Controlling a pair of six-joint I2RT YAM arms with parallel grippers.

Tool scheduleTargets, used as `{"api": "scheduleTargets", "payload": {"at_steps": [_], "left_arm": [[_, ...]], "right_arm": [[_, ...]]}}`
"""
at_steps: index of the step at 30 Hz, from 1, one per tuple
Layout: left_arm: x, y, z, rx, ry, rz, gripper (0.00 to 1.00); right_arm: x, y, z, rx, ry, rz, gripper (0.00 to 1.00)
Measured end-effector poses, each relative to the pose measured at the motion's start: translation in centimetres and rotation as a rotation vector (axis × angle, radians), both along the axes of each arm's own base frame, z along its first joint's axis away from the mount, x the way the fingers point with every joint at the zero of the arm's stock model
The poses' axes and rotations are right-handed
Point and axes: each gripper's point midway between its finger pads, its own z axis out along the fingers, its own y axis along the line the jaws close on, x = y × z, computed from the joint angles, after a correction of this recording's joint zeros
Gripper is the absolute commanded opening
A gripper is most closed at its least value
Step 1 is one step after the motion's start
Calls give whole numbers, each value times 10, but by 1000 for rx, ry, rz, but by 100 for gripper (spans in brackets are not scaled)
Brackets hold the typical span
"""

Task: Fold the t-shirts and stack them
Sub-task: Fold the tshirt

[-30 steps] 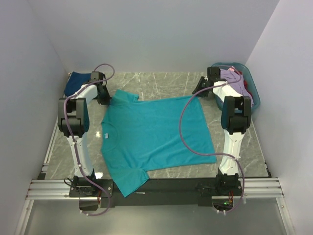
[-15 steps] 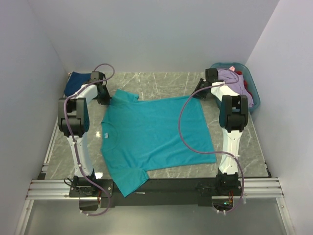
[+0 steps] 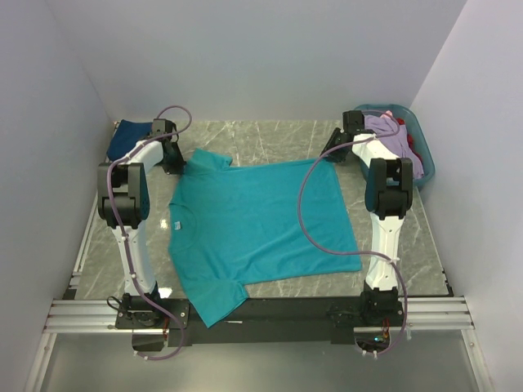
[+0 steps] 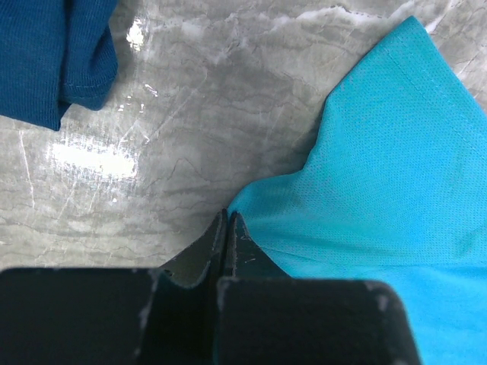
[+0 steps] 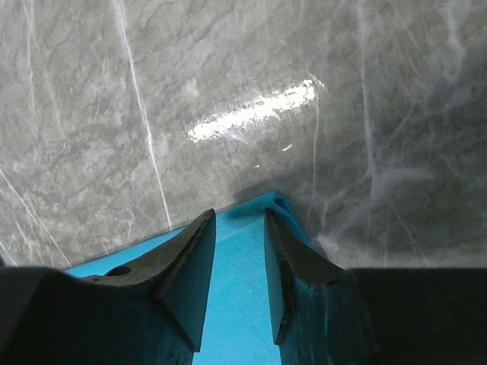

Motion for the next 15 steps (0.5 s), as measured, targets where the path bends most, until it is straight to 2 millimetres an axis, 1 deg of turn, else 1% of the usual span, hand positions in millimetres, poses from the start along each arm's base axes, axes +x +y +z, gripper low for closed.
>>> {"api": "scheduleTargets", "payload": {"at_steps": [10, 13, 15], "left_arm": [[1, 1, 0, 5, 2, -2, 1], [2, 2, 0, 17, 1, -4, 1], [2, 4, 0, 27, 1, -4, 1]], "right_arm": [[2, -1, 1, -49, -8, 7, 40], [1, -2, 7, -84, -2, 13, 40], [4, -4, 14, -113, -8, 25, 43]]}}
